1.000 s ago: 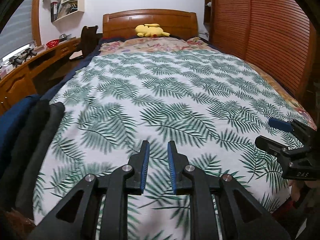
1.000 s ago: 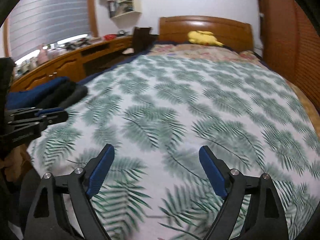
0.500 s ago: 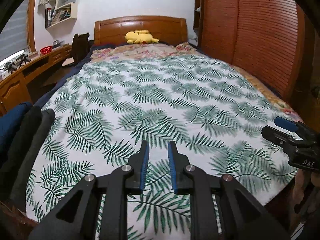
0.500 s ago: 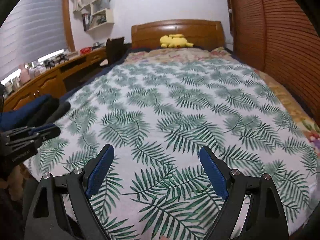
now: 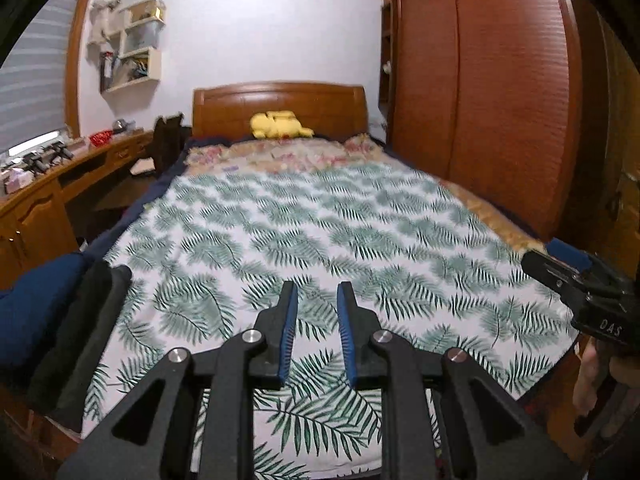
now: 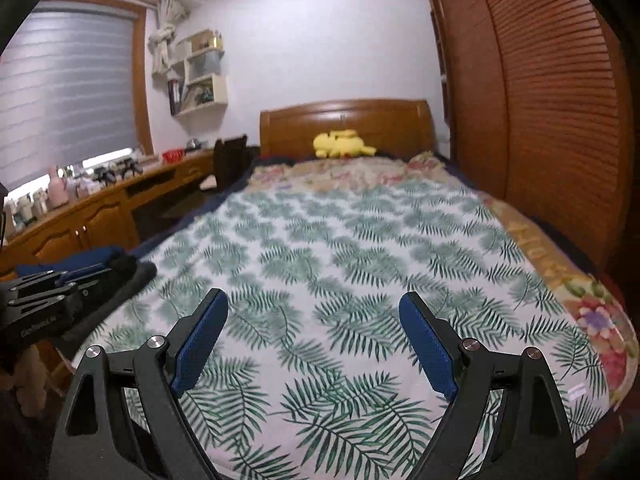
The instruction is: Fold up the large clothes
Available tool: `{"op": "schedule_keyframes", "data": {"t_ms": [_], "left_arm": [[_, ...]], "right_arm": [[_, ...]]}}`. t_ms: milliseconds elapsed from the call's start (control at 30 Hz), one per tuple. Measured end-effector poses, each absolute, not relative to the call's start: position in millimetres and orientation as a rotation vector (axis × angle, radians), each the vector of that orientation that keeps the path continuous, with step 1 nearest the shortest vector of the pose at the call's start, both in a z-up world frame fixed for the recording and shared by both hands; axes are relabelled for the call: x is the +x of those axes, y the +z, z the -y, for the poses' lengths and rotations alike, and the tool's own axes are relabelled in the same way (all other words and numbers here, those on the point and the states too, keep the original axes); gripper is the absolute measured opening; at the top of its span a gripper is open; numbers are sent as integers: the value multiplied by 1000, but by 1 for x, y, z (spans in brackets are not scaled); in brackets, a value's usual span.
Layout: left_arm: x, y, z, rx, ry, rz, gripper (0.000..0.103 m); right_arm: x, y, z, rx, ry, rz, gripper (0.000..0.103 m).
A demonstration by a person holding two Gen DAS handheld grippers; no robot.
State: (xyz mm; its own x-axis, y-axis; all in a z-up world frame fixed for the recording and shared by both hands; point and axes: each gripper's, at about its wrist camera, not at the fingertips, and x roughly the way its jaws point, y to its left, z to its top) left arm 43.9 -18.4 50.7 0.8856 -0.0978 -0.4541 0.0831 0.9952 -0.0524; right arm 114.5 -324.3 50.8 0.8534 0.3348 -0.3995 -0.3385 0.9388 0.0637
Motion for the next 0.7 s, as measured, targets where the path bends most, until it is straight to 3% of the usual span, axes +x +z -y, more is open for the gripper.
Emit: {"op": "schedule_keyframes", "data": {"t_ms": [700], "left_arm": [[29, 56, 5, -46, -41, -432, 22]], "right_arm": [[95, 69, 323, -33, 344, -347, 89]]}}
